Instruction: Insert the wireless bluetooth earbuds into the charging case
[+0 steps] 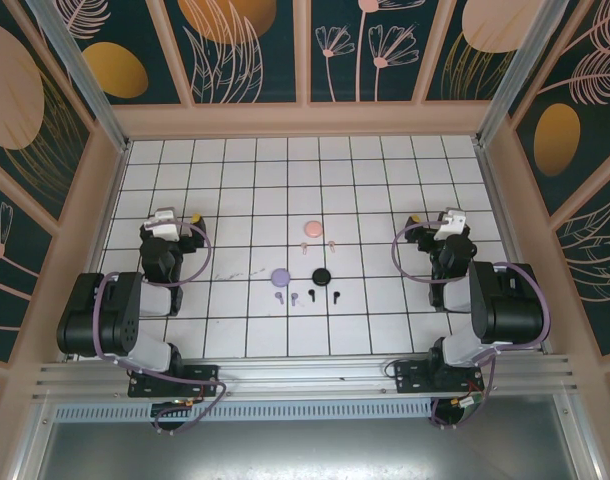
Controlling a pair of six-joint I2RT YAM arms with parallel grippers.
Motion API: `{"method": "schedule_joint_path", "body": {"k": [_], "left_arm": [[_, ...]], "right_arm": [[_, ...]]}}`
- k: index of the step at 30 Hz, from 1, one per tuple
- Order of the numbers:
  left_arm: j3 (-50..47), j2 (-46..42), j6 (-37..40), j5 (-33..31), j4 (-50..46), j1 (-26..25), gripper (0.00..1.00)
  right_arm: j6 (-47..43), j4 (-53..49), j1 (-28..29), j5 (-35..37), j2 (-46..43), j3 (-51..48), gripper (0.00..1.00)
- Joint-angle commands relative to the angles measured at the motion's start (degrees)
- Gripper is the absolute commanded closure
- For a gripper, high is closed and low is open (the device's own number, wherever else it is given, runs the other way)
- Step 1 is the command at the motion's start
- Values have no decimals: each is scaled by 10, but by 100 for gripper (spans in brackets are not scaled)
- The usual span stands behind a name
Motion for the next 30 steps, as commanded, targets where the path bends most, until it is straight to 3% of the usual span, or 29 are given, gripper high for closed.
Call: {"method": "schedule_joint_path", "body": {"k": [1,5,8,14,21,30], "left_arm": [[62,-56,-5,9,-115,3,3],[116,-105,-11,17,-223,3,1],[166,-132,-59,26,-306,3,1],[266,-132,-214,69,-449,3,1],[271,-106,-356,164,-455,-8,1],[287,-86,-383,142,-494,-107,1]], "right_arm": [[17,-85,10,49,-67,34,1],[90,-282,12,55,-149,103,1],[217,-465,9,117,-180,190,1],[214,-683,24,19,-139,330,4],[173,-881,162,-12,-75,436,18],[165,-973,357,-8,7,482,22]]}}
